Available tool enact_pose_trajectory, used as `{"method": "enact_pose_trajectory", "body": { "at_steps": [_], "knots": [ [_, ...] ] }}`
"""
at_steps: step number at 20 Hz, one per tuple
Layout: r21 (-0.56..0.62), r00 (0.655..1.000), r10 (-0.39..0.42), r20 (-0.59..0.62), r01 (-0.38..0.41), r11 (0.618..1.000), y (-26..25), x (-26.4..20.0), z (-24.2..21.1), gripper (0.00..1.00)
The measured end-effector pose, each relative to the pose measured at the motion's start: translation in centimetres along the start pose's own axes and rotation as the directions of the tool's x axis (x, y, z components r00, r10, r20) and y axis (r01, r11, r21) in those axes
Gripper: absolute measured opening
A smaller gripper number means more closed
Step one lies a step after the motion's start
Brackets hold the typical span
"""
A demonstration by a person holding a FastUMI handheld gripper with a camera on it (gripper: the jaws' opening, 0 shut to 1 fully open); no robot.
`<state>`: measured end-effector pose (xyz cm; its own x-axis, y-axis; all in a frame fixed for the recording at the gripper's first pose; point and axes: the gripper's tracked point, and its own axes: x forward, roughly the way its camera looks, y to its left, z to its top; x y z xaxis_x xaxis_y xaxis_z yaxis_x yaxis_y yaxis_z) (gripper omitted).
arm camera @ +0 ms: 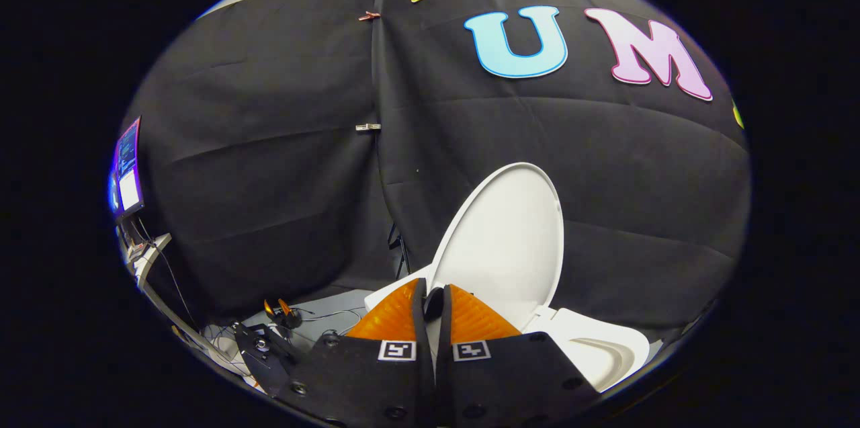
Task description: Open the toilet lid.
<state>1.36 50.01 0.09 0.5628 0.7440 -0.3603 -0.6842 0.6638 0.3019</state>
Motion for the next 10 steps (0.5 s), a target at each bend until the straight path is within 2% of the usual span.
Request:
{"method": "enact_pose_trajectory", "body": {
  "at_steps": [1, 2, 3, 4, 7, 10],
  "knots": [
    [0.006, 1.000, 0.009, -0.003, -0.009, 1.000, 0.3, 0.2, -0.1, 0.12],
    [0.014, 1.000, 0.031, 0.006, -0.031, 0.999, 0.6, 0.5, -0.1, 0.14],
    [0.042, 0.993, 0.115, -0.017, -0.114, 0.993, 2.6, 0.6, -0.8, 0.30],
    [0.061, 0.988, 0.149, -0.045, -0.146, 0.987, 3.6, 0.8, -1.8, 0.46],
    [-0.001, 0.987, 0.158, -0.039, -0.158, 0.987, 4.5, 1.4, -2.8, 0.94],
    [-0.072, 0.989, 0.146, 0.009, -0.145, 0.987, 4.4, 1.4, -2.1, 1.00]
  ]
}}
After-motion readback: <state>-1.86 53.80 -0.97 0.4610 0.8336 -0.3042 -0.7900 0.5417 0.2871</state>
